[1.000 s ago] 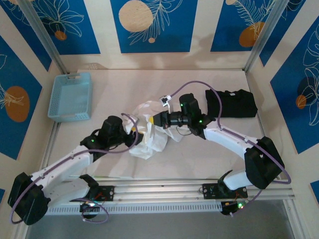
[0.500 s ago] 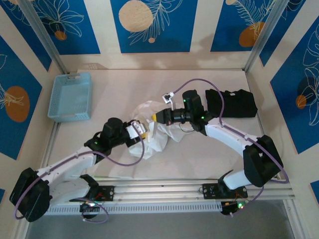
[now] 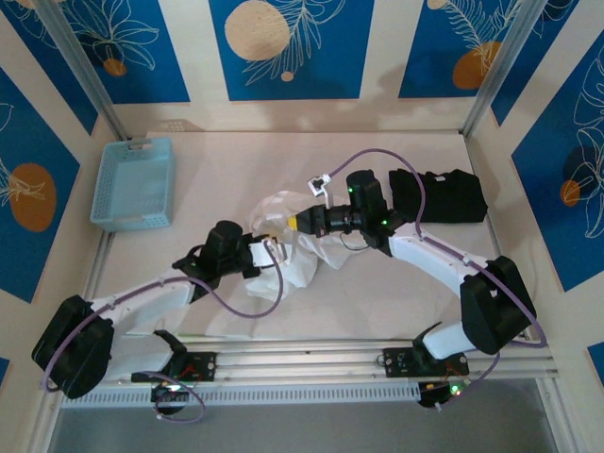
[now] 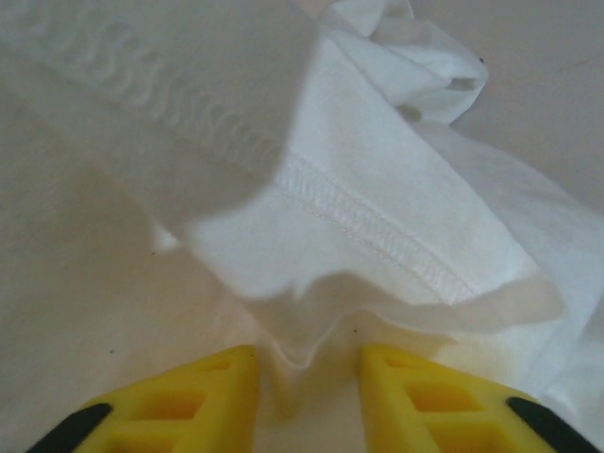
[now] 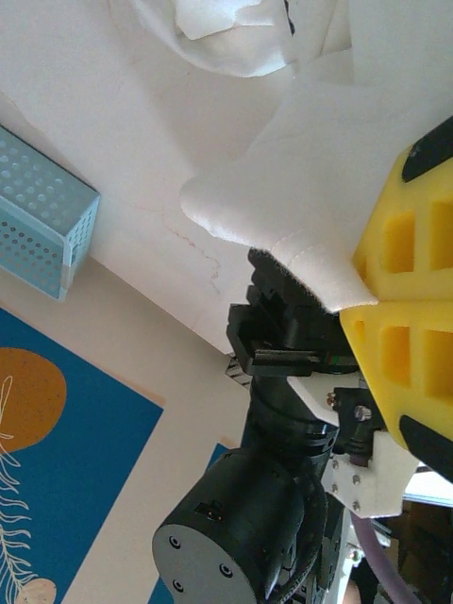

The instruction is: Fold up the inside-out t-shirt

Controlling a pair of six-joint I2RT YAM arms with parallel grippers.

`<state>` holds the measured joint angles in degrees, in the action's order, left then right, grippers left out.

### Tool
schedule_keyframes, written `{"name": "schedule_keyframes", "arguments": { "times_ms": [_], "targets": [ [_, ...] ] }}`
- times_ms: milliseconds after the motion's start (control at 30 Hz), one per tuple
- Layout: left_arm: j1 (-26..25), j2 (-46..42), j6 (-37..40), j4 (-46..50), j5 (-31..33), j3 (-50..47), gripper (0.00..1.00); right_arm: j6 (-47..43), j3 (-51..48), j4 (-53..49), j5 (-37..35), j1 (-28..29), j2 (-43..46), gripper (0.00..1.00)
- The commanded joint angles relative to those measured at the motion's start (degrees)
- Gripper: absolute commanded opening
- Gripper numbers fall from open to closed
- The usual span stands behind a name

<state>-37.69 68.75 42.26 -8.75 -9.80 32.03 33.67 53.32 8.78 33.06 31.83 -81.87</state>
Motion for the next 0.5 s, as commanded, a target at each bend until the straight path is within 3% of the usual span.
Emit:
{"name": "schedule_keyframes", "arguments": {
  "times_ms": [0,467],
  "targets": [
    [-0.2,0.7,0.0,-3.1,0.6,2.1,0.24,0.6,0.6,-0.2,1.2,-0.4,0.5,0.0],
    [-0.3,-4.8,-3.5,-1.1,2.2,-0.3,0.08,-0.1,1.0,-1.1,1.0,-1.5,0.4,0.0]
  ]
}}
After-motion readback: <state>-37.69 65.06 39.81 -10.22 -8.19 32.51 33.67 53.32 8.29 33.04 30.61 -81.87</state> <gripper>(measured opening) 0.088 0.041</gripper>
